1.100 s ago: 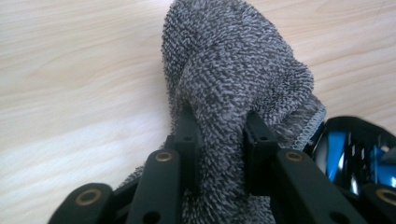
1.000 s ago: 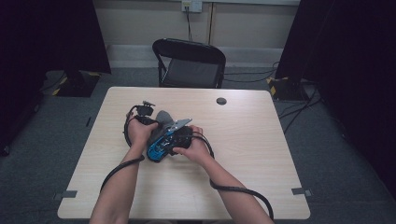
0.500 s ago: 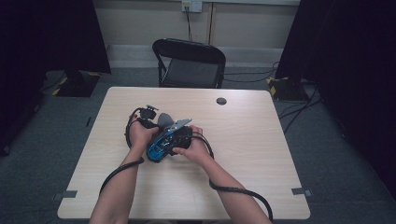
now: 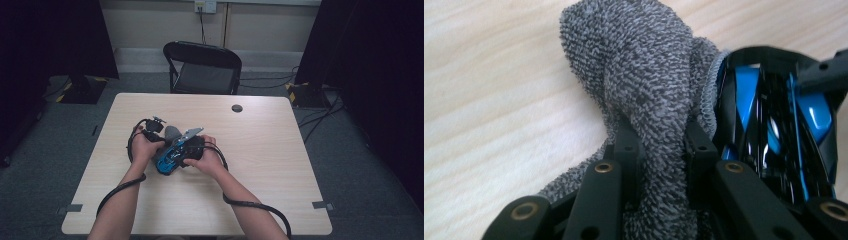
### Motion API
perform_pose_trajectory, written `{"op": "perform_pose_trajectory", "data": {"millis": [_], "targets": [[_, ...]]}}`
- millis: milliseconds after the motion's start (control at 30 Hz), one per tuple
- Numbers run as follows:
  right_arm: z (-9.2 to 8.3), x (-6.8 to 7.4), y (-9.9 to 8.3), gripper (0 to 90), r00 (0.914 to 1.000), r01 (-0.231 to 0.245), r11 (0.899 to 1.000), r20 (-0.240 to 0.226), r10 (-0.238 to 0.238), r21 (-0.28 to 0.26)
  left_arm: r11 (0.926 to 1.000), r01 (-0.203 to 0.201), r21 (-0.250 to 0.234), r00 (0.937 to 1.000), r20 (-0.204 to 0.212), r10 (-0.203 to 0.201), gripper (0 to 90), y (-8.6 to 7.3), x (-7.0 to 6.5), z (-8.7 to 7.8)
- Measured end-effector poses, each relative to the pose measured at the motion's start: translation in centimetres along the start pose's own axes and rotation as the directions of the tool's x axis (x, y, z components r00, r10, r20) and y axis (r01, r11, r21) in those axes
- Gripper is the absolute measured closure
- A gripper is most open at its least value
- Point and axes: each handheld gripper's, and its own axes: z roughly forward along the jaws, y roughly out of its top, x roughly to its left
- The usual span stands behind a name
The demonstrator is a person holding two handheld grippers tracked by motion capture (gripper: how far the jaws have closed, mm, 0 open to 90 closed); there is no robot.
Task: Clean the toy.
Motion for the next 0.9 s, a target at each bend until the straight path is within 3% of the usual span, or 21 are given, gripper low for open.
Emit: {"op": "perform_pose_trajectory", "data": {"millis": [500, 900], "targets": [[0.0, -0.1, 0.0, 20.2, 1.0000, 0.002, 1.000, 0.001, -0.002, 0.005, 0.9994, 0.032, 0.015, 0.9990, 0.030, -0.032, 73.7, -2.5, 1.3, -1.8], [0.0, 0.0, 0.1, 20.2, 1.0000, 0.000, 1.000, 0.003, 0.000, 0.008, 0.9988, 0.047, 0.014, 0.9982, 0.037, -0.048, 73.7, -4.9, 1.6, -3.4]]}}
